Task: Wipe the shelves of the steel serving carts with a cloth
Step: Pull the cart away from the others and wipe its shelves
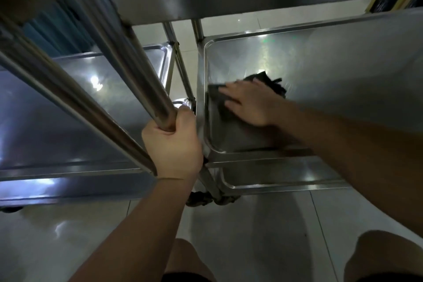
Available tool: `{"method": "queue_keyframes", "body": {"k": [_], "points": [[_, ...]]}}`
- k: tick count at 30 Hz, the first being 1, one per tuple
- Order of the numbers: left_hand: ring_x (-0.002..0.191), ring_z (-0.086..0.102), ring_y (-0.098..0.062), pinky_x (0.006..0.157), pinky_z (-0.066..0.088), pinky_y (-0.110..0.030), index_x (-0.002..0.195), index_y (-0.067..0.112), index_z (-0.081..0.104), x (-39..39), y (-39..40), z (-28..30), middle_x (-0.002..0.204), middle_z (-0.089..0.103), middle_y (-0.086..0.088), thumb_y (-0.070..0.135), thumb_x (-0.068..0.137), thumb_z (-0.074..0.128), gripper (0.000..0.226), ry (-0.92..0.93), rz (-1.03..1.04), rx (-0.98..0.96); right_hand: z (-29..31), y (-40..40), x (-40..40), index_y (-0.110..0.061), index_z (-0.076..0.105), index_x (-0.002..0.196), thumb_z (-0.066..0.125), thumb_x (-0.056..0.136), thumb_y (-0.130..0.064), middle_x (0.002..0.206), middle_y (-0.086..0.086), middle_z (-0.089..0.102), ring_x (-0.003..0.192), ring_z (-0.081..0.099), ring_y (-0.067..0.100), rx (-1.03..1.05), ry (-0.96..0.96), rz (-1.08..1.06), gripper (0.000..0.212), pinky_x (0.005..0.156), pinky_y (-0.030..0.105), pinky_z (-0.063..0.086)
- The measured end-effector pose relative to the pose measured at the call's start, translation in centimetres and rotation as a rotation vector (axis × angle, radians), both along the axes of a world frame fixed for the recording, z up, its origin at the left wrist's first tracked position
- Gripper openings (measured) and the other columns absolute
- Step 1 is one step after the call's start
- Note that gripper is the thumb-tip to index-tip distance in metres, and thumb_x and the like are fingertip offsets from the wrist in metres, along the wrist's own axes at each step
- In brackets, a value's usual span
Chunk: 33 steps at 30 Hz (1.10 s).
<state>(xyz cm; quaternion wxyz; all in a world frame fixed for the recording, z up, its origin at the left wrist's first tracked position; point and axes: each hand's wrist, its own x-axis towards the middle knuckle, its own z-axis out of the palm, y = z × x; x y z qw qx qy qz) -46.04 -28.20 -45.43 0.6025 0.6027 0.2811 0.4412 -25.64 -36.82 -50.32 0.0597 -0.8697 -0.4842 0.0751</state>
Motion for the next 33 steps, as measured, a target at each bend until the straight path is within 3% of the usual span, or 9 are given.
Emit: {"method": "queue_keyframes", "body": {"k": [2, 5, 11, 16, 21, 26, 28, 30, 33], "points": [[0.042, 0.037, -0.019, 0.048, 0.034, -0.027, 0.046, 0.027, 0.040, 0.1, 0.1, 0.0, 0.047, 0.034, 0.000, 0.035, 0.074, 0.062, 0.036, -0.011, -0.016, -0.015, 0.0, 3.6, 2.1, -0.030, 0.024, 0.164, 0.025, 0.109, -0.051, 0.172, -0.003, 0.021, 0.158, 0.016, 0.023, 0.005, 0.053, -0.184, 0.059, 0.126, 0.056, 0.006], [0.045, 0.039, -0.019, 0.050, 0.035, -0.029, 0.048, 0.029, 0.038, 0.1, 0.3, 0.0, 0.050, 0.035, 0.000, 0.035, 0.071, 0.062, 0.034, -0.018, -0.024, -0.035, -0.5, 7.3, 1.2, -0.029, 0.020, 0.165, 0.021, 0.107, -0.050, 0.173, -0.003, 0.016, 0.160, 0.009, 0.025, 0.009, 0.082, -0.301, 0.061, 0.126, 0.056, -0.002], [0.046, 0.044, -0.015, 0.051, 0.039, -0.028, 0.049, 0.030, 0.047, 0.1, 0.4, -0.4, 0.047, 0.041, 0.010, 0.036, 0.074, 0.064, 0.031, -0.034, -0.052, -0.027, -0.5, 5.1, -4.8, -0.039, 0.023, 0.163, 0.025, 0.108, -0.056, 0.173, -0.007, 0.017, 0.159, 0.010, 0.021, 0.068, 0.138, -0.172, 0.058, 0.126, 0.053, -0.001], [0.046, 0.046, -0.023, 0.056, 0.042, -0.034, 0.055, 0.023, 0.045, -0.3, 0.4, -0.3, 0.047, 0.043, 0.006, 0.041, 0.076, 0.063, 0.033, 0.048, -0.018, -0.011, 0.0, -0.4, -10.9, -0.041, 0.018, 0.164, 0.028, 0.107, -0.057, 0.172, -0.014, 0.011, 0.160, 0.003, 0.014, 0.045, 0.190, -0.066, 0.060, 0.127, 0.045, -0.005], [0.047, 0.046, -0.021, 0.053, 0.040, -0.033, 0.052, 0.024, 0.047, -0.4, 0.1, 0.0, 0.050, 0.043, -0.001, 0.040, 0.077, 0.062, 0.032, 0.092, -0.013, -0.026, -0.1, -4.8, -14.0, -0.034, 0.033, 0.160, 0.031, 0.105, -0.058, 0.168, -0.012, 0.030, 0.158, 0.018, 0.012, 0.115, 0.090, -0.069, 0.060, 0.128, 0.039, 0.003], [0.049, 0.057, -0.018, 0.050, 0.046, -0.028, 0.074, -0.011, 0.056, -0.6, -0.4, 0.7, 0.062, 0.056, -0.028, 0.028, 0.088, 0.061, 0.042, 0.136, 0.030, 0.023, -1.3, -6.2, -14.0, -0.034, 0.043, 0.155, 0.031, 0.102, -0.061, 0.166, -0.010, 0.036, 0.156, 0.025, 0.015, 0.119, 0.030, -0.044, 0.061, 0.128, 0.041, 0.007], [0.048, 0.058, -0.013, 0.049, 0.047, -0.022, 0.080, -0.014, 0.059, -0.8, -0.8, 1.1, 0.068, 0.061, -0.028, 0.020, 0.095, 0.060, 0.038, 0.174, 0.060, 0.046, -1.4, -7.0, -13.9, -0.034, 0.044, 0.154, 0.033, 0.101, -0.061, 0.165, -0.011, 0.037, 0.156, 0.025, 0.014, 0.120, 0.009, -0.047, 0.061, 0.128, 0.043, 0.009], [0.056, 0.063, -0.017, 0.055, 0.052, -0.022, 0.085, -0.007, 0.061, -1.1, -1.1, 1.4, 0.074, 0.067, -0.022, 0.028, 0.097, 0.060, 0.038, 0.222, 0.085, 0.079, -1.4, -8.2, -13.5, -0.035, 0.045, 0.154, 0.030, 0.100, -0.063, 0.164, -0.012, 0.037, 0.155, 0.026, 0.013, 0.118, -0.009, -0.058, 0.062, 0.128, 0.043, 0.010], [0.070, 0.067, -0.024, 0.072, 0.060, -0.039, 0.092, 0.016, 0.061, -2.0, -0.7, 0.5, 0.077, 0.067, -0.007, 0.052, 0.093, 0.061, 0.036, 0.361, 0.056, 0.129, -1.2, -10.4, -12.4, -0.037, 0.044, 0.154, 0.021, 0.097, -0.066, 0.164, -0.014, 0.037, 0.155, 0.026, 0.011, 0.117, -0.015, -0.071, 0.068, 0.129, 0.042, 0.011]]}}
